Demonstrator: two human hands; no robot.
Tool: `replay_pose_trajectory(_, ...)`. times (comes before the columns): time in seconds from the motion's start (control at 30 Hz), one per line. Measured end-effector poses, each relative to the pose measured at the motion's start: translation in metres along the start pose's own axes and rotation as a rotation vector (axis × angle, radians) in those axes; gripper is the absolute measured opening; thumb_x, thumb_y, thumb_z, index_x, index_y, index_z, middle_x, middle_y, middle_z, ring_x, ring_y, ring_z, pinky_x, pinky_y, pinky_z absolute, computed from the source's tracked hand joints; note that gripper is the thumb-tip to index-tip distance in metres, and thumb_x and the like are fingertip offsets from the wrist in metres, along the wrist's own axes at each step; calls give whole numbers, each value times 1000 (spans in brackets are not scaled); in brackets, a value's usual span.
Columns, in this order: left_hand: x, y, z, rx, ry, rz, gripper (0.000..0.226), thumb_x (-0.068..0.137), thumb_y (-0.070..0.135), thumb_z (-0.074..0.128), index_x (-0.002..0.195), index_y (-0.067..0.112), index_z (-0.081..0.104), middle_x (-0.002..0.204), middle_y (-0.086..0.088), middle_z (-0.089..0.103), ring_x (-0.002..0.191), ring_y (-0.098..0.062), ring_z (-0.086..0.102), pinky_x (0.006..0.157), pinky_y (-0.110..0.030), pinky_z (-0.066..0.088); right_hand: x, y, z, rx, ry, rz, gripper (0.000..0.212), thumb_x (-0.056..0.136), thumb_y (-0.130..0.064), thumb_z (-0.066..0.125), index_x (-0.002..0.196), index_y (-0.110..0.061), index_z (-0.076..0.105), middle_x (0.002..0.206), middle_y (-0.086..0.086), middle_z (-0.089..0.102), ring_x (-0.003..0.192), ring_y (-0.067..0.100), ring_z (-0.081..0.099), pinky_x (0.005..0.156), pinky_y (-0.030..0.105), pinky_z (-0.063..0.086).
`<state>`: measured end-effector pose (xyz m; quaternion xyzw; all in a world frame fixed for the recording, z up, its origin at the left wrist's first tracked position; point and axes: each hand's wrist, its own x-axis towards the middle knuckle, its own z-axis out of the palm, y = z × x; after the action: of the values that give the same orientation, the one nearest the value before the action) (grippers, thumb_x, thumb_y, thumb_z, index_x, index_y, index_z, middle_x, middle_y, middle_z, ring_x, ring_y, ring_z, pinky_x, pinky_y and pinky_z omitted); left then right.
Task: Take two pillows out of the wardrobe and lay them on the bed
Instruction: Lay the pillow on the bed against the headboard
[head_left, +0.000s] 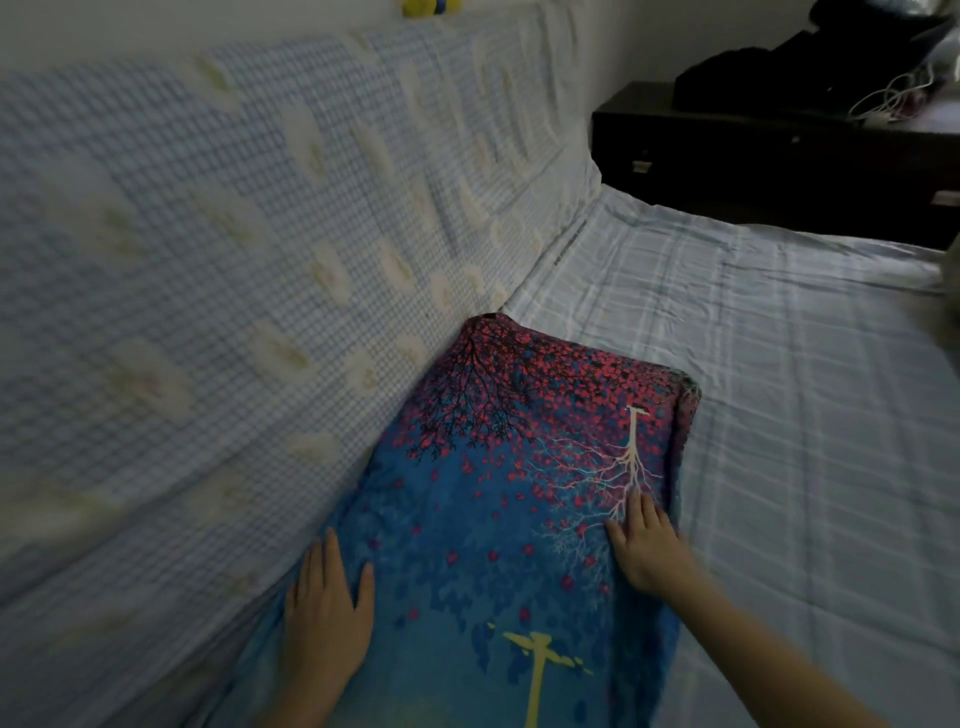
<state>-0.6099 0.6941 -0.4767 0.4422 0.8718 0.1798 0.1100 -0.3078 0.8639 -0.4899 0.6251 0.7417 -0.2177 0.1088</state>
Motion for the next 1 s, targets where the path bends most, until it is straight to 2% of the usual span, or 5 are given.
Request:
replay_pose_trajectory(0.27, -39, -1, -68, -49, -27, 135, 79, 85, 54, 24, 138, -4, 31, 146, -23, 33, 135, -35, 34, 115, -41, 21, -85, -38, -18, 41, 109, -195, 61, 97, -46, 20, 146, -13, 5, 157, 10, 5, 144, 26, 2, 118, 39, 7)
replay_pose_trajectory(0.4, -48, 47, -119, -189, -4, 355, 55, 93, 19, 48, 141, 1, 27, 149, -12, 28, 138, -22, 28, 116, -34, 18, -134, -67, -60, 96, 227, -365, 55, 98, -38, 29, 145, -14, 15, 156, 9, 14, 143, 25, 9, 117, 37, 9)
replay_pose_trajectory(0.57, -79, 102, -204, -468, 49, 454, 50, 94, 17, 46, 141, 14, 30, 141, 10, 31, 129, -6, 32, 108, -20, 20, -204, -76, -140, 298, 353, -474, 50, 97, -33, 37, 142, -11, 27, 150, 9, 28, 137, 23, 27, 112, 32, 20)
replay_pose_trajectory(0.9, -192, 198, -383, -911, -2, 593, 34, 94, 4, 44, 125, 15, 52, 118, -3, 62, 103, -4, 61, 86, -9, 46, -409, -35, -293, 884, 516, -571, 28, 93, -20, 49, 121, -21, 51, 120, 7, 58, 103, 18, 57, 80, 17, 46)
replay_pose_trajectory(1.0, -238, 213, -410, -1084, -95, 651, 33, 94, 3, 40, 121, 16, 55, 110, 0, 64, 99, -5, 64, 89, -21, 49, -483, -9, -309, 1076, 542, -604, 23, 93, -16, 48, 114, -24, 53, 115, 9, 60, 98, 18, 59, 83, 23, 46)
